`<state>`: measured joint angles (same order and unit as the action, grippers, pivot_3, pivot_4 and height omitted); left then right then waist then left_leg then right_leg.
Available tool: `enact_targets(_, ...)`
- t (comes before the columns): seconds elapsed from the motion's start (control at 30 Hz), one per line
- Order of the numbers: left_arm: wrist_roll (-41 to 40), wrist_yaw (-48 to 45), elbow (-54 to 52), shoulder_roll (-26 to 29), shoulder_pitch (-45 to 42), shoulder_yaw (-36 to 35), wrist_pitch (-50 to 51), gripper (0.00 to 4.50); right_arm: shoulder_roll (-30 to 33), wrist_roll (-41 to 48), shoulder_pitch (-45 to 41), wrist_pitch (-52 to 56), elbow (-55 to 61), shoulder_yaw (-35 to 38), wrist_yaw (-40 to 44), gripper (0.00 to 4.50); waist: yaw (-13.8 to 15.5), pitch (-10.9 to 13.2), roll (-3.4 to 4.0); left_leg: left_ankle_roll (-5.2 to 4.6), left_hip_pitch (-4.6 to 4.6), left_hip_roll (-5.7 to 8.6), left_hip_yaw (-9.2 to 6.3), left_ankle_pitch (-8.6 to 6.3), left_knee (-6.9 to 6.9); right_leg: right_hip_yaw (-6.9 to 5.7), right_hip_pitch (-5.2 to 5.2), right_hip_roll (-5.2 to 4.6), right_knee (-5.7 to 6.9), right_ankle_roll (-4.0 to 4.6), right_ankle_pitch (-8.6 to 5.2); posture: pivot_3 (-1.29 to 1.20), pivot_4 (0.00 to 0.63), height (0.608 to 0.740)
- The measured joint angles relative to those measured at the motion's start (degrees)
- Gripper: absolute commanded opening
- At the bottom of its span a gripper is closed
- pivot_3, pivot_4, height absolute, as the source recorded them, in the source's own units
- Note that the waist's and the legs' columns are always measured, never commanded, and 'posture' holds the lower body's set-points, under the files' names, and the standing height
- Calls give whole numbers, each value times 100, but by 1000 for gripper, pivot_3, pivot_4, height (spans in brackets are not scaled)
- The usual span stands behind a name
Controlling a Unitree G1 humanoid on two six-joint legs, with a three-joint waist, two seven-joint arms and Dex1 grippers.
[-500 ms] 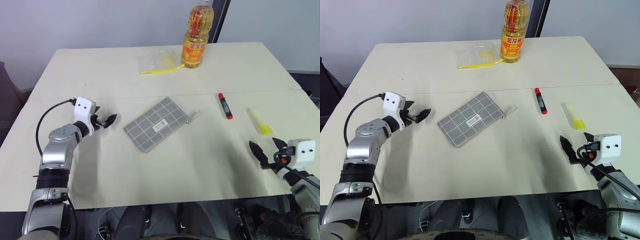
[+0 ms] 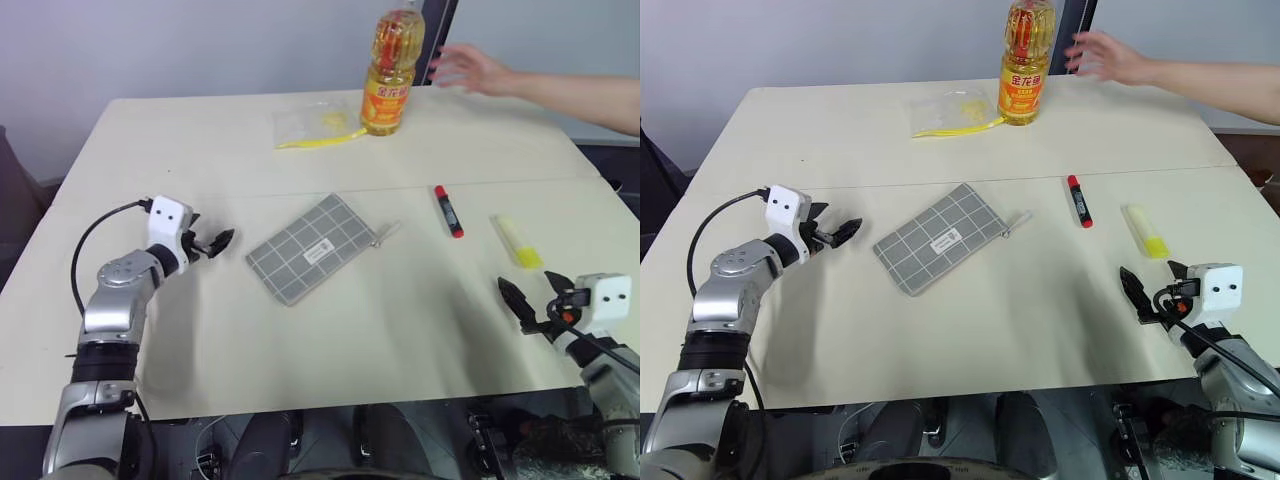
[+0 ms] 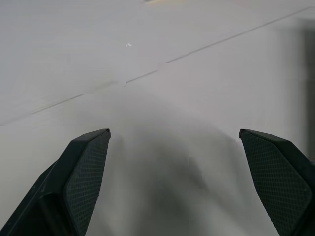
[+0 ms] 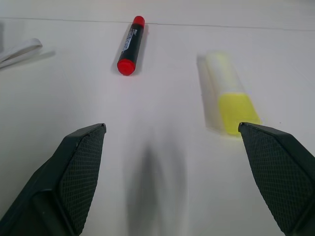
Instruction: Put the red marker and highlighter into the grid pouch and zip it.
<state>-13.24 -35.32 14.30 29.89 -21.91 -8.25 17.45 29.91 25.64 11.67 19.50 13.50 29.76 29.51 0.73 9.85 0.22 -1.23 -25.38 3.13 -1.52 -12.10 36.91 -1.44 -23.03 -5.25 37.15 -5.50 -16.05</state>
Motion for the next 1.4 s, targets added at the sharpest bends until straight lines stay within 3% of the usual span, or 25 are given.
enact_targets(0.73,18,-201,-555,200,591,19,-410,4419,93,-72,-657,-50,-195,-511,343,4500,-7,0,1,0,0,0,0,0,-2,0,-3,-2,-1,2,-1,0,150,740)
enact_targets(0.77,20,-209,-562,254,619,13,-486,4500,98,-74,-785,-64,-244,-581,376,3983,-8,0,1,0,0,0,0,0,-2,0,-3,-1,0,2,-1,0,150,740)
enact_targets(0.8,20,-224,-577,303,656,-3,-558,4500,101,-86,-916,-70,-278,-663,398,3756,-18,0,2,0,0,0,1,0,-2,1,-4,-2,0,3,-1,0,150,740)
enact_targets(1.03,6,-453,-953,556,1177,-150,-840,4500,158,-373,-2067,-116,-790,-1492,594,94,-20,2,3,0,-1,0,4,0,-3,1,-16,-6,-2,4,-1,0,150,740)
enact_targets(1.4,600,-933,-1790,1031,1867,220,-1923,4500,100,-1435,-3704,-33,-2147,-2745,412,40,-48,2,5,12,0,0,15,-7,-14,1,-30,-13,-4,13,3,0,150,740)
